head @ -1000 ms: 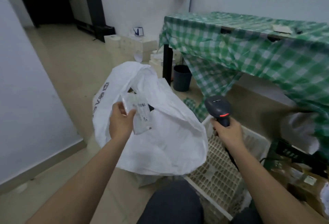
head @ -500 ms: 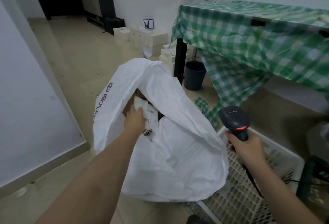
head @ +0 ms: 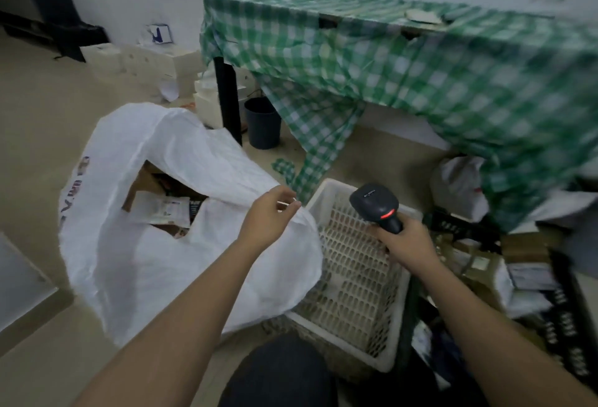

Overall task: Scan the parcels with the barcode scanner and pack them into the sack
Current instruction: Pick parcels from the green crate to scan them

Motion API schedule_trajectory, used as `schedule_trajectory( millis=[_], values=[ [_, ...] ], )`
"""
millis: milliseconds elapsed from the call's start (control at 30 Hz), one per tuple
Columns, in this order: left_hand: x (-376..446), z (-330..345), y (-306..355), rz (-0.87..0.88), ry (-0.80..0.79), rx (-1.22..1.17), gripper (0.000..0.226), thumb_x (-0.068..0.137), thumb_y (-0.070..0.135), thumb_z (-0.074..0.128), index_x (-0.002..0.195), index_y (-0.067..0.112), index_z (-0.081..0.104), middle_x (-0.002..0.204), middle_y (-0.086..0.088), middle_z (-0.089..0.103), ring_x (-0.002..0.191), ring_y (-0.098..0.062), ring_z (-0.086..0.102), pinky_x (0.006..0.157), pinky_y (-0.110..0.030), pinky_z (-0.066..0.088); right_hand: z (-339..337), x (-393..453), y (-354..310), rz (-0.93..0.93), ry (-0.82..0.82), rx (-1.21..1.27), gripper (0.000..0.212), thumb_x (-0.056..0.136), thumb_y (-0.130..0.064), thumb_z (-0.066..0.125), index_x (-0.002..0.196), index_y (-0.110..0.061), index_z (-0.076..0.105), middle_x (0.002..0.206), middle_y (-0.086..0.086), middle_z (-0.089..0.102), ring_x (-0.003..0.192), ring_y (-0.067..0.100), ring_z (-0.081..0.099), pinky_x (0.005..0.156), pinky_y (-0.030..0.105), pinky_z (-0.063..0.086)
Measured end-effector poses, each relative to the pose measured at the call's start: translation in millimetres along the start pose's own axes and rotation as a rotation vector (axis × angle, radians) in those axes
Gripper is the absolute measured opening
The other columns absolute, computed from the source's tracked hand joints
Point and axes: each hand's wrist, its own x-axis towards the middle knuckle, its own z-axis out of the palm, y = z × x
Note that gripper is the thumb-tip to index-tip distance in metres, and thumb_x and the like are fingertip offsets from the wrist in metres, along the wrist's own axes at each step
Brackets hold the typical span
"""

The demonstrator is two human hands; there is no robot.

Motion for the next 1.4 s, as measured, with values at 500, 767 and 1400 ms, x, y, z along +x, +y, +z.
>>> schedule_trajectory(
  millis=[500, 767, 1400],
  values=[
    [8, 304, 67, -0.054, -0.634, 0.055, 0.023, 0.092, 0.028, 0.063, 0.111, 0.014, 0.061, 0.104, 0.001, 0.064, 0.093, -0.015, 0.059, 0.079, -0.026, 0.045, -164, -29, 199, 0.372, 0.272, -0.298, 0.013, 0.084, -0.026, 0.067, 0.086, -0.013, 0.063, 0.077, 0.006, 0.061, 0.08, 0.029, 0.059, 0.064, 0.031, 0.04],
    [9, 425, 60, -0.098, -0.69, 0.063, 0.034, 0.094, 0.027, 0.06, 0.124, 0.012, 0.057, 0.12, -0.005, 0.062, 0.108, -0.019, 0.058, 0.089, -0.027, 0.045, -184, 8, 265, 0.504, 0.397, -0.126, 0.013, 0.083, -0.027, 0.066, 0.086, -0.016, 0.061, 0.083, 0.006, 0.065, 0.081, 0.025, 0.06, 0.068, 0.03, 0.043],
    [53, 508, 58, -0.247, -0.593, -0.026, 0.079, 0.076, 0.043, 0.077, 0.138, 0.016, 0.037, 0.13, -0.002, 0.057, 0.111, -0.021, 0.057, 0.086, -0.029, 0.045, -179, 72, 301, 0.536, 0.669, 0.241, 0.011, 0.082, -0.026, 0.068, 0.078, -0.018, 0.063, 0.078, 0.01, 0.069, 0.078, 0.029, 0.068, 0.076, 0.044, 0.056]
  ],
)
